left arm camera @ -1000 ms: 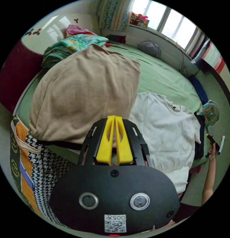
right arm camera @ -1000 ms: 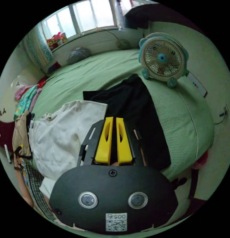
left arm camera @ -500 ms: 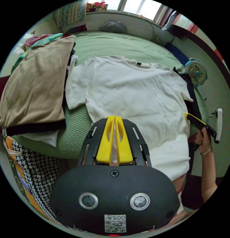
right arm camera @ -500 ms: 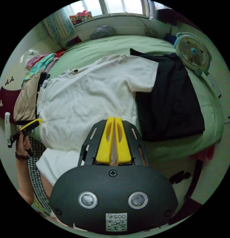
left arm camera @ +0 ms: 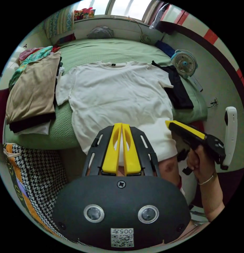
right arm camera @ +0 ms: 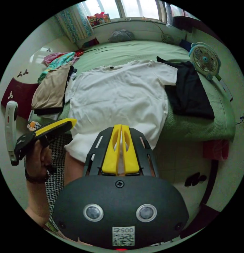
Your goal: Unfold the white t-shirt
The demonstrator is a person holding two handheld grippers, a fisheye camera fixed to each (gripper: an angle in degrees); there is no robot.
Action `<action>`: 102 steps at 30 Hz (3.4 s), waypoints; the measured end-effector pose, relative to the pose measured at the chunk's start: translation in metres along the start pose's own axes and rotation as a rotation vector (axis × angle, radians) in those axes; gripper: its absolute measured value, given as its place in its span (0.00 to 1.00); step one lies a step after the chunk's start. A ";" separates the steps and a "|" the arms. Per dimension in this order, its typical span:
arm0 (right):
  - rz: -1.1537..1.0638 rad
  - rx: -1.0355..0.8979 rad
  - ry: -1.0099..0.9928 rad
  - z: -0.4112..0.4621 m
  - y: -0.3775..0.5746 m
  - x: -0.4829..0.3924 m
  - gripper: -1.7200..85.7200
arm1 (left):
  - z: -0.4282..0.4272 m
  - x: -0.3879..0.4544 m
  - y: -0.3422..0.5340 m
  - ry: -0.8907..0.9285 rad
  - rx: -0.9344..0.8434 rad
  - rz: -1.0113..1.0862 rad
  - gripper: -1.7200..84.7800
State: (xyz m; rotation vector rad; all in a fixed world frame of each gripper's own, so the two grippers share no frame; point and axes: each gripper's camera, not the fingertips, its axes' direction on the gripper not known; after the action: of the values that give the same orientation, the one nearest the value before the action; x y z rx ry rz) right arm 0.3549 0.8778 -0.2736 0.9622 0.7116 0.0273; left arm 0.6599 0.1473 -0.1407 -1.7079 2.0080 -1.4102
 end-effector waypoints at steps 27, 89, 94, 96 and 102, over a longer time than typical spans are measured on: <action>0.019 0.021 0.056 -0.021 0.122 -0.082 0.01 | 0.022 0.073 0.111 0.017 -0.009 -0.043 0.01; -0.097 0.118 0.061 0.028 0.168 -0.097 0.01 | 0.162 0.112 0.086 -0.105 -0.046 -0.075 0.01; -0.084 0.123 0.051 0.026 0.168 -0.090 0.01 | 0.165 0.120 0.081 -0.169 -0.046 -0.055 0.01; -0.079 0.125 0.043 0.026 0.167 -0.087 0.01 | 0.166 0.121 0.080 -0.176 -0.043 -0.053 0.01; -0.079 0.132 0.039 0.024 0.167 -0.082 0.01 | 0.168 0.115 0.073 -0.119 -0.044 -0.075 0.01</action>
State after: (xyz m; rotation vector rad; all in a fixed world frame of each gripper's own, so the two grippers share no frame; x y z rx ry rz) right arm 0.3523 0.9320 -0.0940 1.0616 0.7945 -0.0712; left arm 0.6772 -0.0463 -0.2351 -1.8568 1.9455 -1.2612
